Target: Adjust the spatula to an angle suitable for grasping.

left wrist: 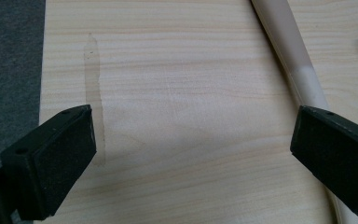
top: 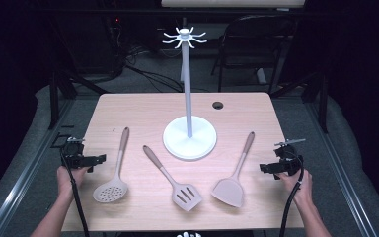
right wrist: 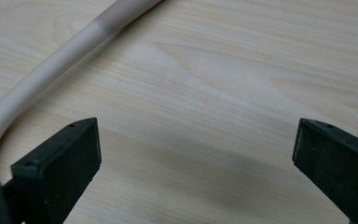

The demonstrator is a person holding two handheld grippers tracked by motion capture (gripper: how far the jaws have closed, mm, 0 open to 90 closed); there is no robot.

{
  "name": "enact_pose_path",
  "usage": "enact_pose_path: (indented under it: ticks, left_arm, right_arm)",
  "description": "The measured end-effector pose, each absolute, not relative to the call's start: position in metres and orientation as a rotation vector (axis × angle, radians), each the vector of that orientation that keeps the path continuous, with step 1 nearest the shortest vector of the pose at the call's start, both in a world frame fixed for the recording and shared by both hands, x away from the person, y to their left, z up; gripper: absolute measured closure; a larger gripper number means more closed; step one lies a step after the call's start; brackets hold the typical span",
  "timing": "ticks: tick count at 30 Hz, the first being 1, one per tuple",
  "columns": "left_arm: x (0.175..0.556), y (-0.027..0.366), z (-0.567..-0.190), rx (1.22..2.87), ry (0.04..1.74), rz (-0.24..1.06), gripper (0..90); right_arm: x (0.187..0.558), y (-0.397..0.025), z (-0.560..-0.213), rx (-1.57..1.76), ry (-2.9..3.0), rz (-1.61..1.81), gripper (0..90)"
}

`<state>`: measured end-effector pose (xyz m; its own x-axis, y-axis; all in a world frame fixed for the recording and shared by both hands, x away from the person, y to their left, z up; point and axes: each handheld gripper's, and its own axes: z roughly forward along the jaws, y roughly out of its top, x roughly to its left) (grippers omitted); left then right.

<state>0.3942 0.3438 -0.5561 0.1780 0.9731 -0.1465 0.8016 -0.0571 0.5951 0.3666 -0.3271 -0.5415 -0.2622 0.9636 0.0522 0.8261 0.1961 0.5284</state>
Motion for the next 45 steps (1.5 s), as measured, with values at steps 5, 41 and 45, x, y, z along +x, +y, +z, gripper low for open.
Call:
enact_pose_path:
  ticks: [5,41,45]
  left_arm:
    - [0.393,0.344,-0.556,1.894,1.662,0.391,0.1]
    - [0.394,0.336,-0.549,1.921,1.62,0.43,0.2]
    - [0.395,0.335,-0.549,1.922,1.6,0.418,0.2]
  right_arm:
    - [0.366,-0.324,-0.54,1.69,2.203,0.643,4.8]
    - [0.366,-0.257,-0.532,1.704,2.366,0.776,20.4]
    - [0.37,-0.242,-0.538,1.717,2.424,0.757,21.6]
